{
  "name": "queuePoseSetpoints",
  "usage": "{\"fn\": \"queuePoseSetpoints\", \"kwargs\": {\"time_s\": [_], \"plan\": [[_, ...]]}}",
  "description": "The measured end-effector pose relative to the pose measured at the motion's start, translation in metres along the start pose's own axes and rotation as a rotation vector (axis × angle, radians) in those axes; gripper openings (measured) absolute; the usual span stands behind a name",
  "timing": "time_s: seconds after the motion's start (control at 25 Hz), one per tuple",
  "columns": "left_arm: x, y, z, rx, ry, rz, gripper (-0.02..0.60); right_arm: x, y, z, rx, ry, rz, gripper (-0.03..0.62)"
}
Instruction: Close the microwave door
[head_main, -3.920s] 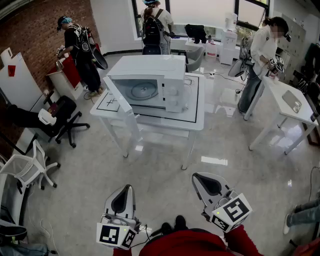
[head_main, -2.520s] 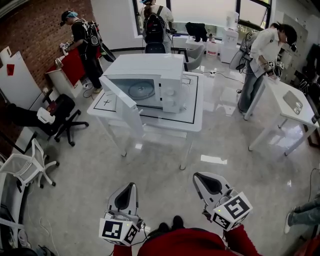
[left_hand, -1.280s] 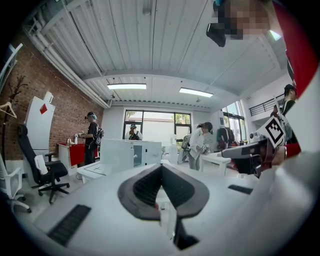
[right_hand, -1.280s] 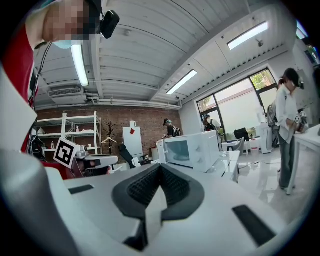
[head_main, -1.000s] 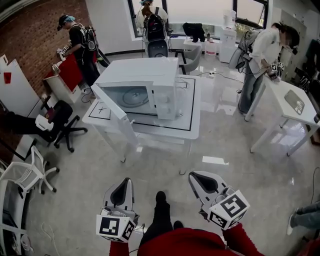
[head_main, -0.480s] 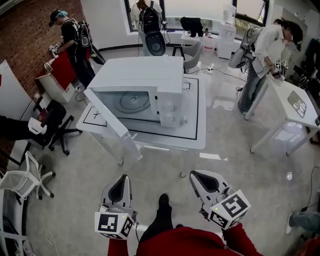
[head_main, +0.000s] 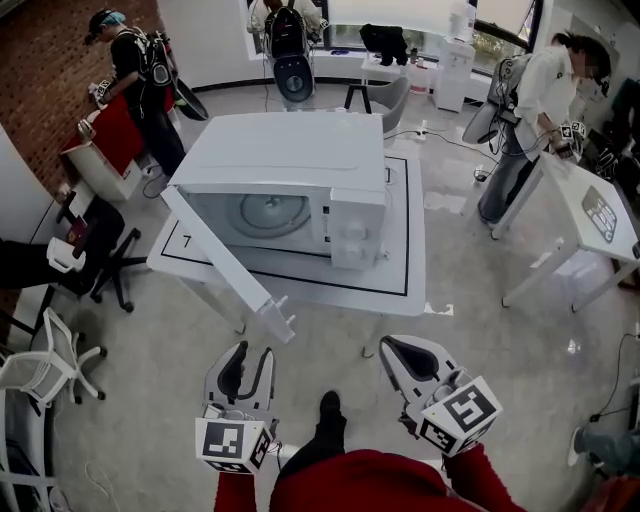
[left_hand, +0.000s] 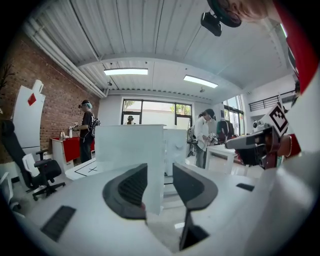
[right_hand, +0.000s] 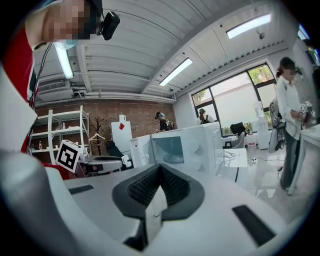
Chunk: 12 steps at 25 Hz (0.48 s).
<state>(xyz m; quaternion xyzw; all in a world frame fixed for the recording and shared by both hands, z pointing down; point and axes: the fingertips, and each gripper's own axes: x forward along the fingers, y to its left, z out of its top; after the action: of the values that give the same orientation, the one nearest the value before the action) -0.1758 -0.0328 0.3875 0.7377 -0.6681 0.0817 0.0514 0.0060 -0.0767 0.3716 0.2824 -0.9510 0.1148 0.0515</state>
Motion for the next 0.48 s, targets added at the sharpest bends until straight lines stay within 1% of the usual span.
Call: {"fn": "queuePoseSetpoints", "kwargs": {"time_s": [0.04,0.16,0.48], "plan": [[0.004,0.003,0.0,0.007,0.007,-0.003,0.162,0.003,-0.002,0.001,0.0,0.001,-0.003,0.012],[0.016,0.009,-0.004,0.012,0.03,-0.026,0.19,0.012,-0.007,0.004,0.0,0.006,-0.015,0.012],[0.044,0.006,-0.009,0.012,0.061,-0.128,0.198,0.03,-0.02,0.006,0.011,0.014,-0.049,0.012]]}}
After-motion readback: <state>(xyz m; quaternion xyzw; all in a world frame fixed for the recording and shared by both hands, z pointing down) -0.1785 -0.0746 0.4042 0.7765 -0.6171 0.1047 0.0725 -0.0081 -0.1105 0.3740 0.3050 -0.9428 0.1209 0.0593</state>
